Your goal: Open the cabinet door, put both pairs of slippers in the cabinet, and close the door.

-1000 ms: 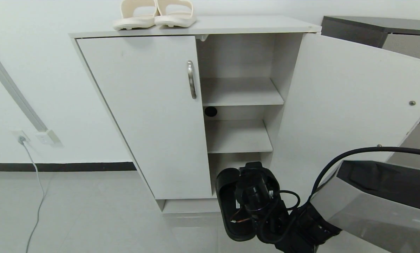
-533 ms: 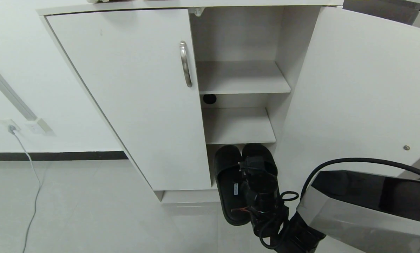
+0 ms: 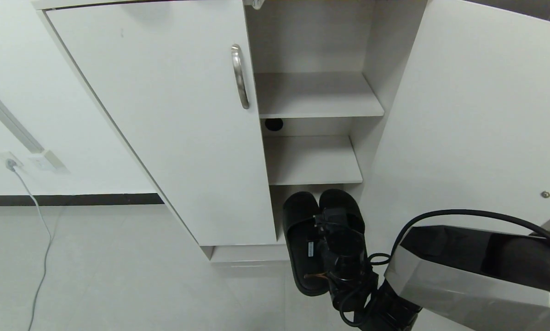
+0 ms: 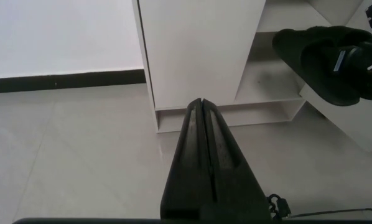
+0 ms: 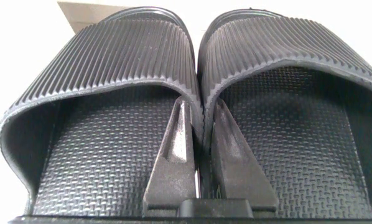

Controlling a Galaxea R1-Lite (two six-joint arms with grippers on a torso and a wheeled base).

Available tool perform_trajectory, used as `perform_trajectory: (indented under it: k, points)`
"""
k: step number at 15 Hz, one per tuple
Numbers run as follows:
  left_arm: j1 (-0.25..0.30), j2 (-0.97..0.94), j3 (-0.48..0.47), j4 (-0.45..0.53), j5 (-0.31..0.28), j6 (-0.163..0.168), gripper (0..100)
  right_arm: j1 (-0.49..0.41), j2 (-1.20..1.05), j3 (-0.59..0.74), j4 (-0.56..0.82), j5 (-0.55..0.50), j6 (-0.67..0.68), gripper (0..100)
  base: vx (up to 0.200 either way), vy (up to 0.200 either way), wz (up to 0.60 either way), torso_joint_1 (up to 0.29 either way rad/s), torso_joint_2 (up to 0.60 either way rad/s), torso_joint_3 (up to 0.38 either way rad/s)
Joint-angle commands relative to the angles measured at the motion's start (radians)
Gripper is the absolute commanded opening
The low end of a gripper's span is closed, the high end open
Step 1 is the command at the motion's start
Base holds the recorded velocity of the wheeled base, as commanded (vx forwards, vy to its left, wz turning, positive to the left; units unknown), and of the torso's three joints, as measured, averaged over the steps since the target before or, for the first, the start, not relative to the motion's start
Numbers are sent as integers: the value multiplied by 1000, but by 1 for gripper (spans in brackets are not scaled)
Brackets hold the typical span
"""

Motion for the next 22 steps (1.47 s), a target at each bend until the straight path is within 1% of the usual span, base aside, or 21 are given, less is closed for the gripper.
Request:
perform_trajectory:
  k: [1,5,16,18,20,22]
  points:
    - [0,1,-1,0,0,0,0,1,-27,2,-9,-1,-3,0,0,0,0,0,0,0]
    - [0,1,1,0,0,1,0,1,-24,3,-18,-1,-15,0,0,0,0,0,0,0]
    - [0,1,1,0,0,0,0,1,-25,3,-18,-1,-22,0,200,0,0,0,6,2]
    - [0,1,1,0,0,0,0,1,-18,0,-14,0,-22,0,0,0,0,0,0,0]
    - [0,1,1,0,1,0,0,-1,-4,-33,-4,0,-23,0,0,0,0,0,0,0]
    - [0,1,-1,0,3,-2,0,-18,-2,-64,48,5,-22,0,0,0,0,0,0,0]
